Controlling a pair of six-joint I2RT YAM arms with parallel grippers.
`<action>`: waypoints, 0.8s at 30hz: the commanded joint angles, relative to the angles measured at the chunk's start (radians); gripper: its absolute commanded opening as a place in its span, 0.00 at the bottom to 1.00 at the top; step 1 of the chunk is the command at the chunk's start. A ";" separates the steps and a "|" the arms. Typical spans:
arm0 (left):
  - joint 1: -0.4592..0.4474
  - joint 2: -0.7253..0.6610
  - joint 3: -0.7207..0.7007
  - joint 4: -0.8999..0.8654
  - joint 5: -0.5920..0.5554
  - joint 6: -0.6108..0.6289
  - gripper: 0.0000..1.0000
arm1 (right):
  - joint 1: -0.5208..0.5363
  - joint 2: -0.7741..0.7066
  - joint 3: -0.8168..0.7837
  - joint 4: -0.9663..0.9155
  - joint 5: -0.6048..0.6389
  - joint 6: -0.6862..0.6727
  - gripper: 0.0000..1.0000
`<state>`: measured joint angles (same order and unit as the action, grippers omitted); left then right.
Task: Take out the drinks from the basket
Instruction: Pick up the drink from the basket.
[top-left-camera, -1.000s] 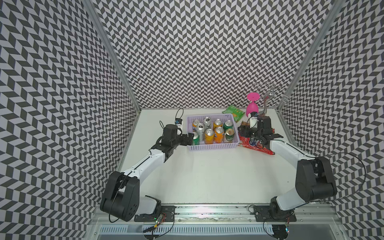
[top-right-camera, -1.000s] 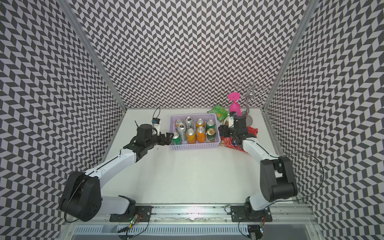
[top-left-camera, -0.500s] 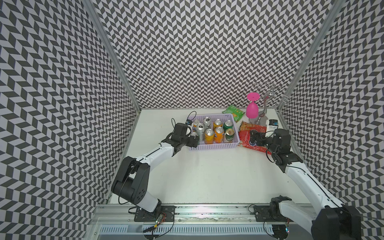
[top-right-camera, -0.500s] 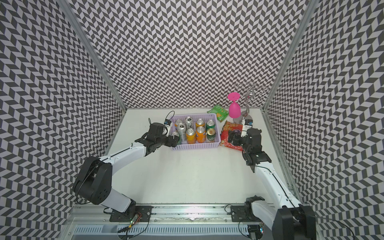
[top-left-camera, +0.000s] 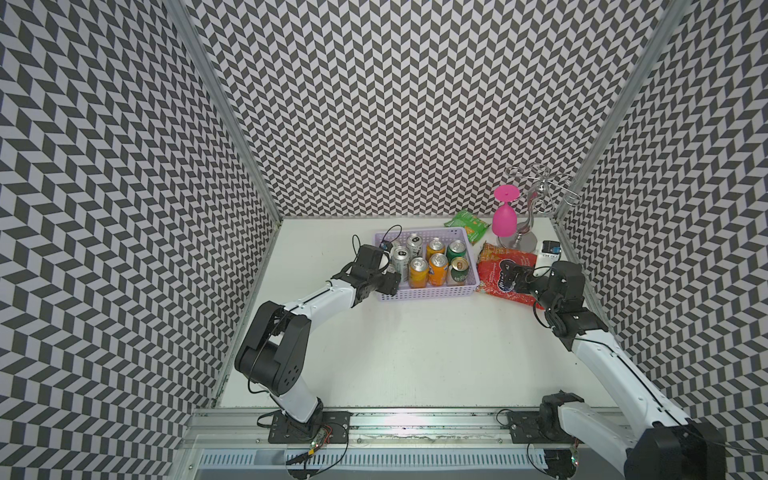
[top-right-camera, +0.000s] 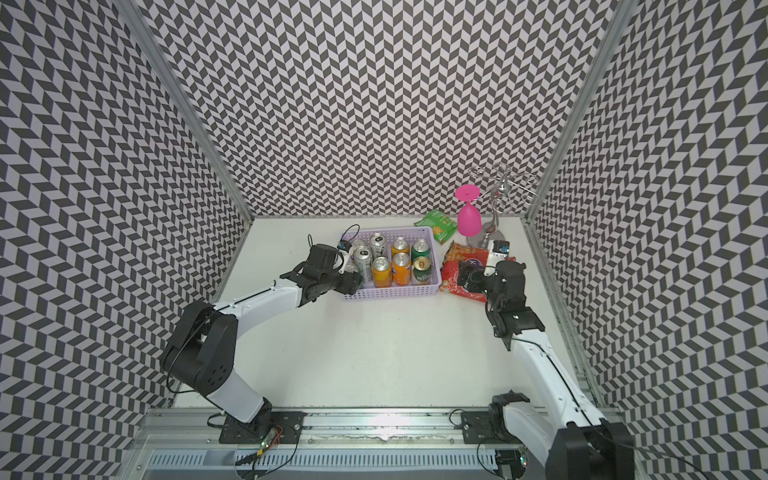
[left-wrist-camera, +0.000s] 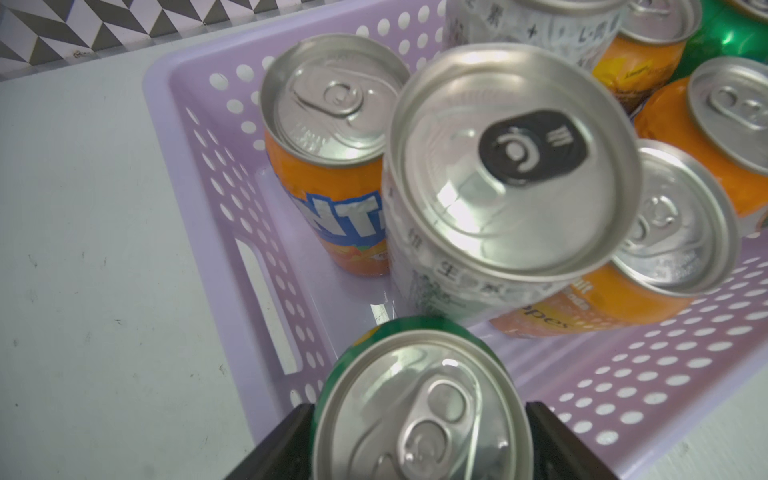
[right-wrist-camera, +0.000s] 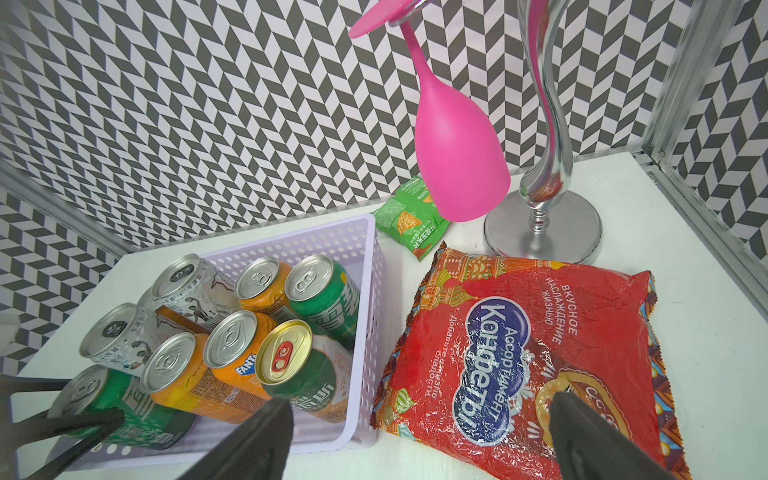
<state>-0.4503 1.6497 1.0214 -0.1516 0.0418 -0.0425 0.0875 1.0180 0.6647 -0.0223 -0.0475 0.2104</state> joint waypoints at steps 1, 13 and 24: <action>-0.004 0.013 0.037 -0.037 -0.019 0.008 0.77 | -0.009 -0.006 0.001 0.048 0.018 0.006 1.00; -0.004 -0.057 0.048 -0.051 -0.017 0.005 0.59 | -0.009 -0.016 0.005 0.051 0.021 0.003 1.00; -0.004 -0.217 0.053 -0.075 -0.006 -0.026 0.54 | -0.013 -0.022 0.009 0.048 0.015 0.001 1.00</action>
<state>-0.4515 1.5146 1.0424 -0.2676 0.0319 -0.0498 0.0818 1.0176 0.6647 -0.0212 -0.0372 0.2104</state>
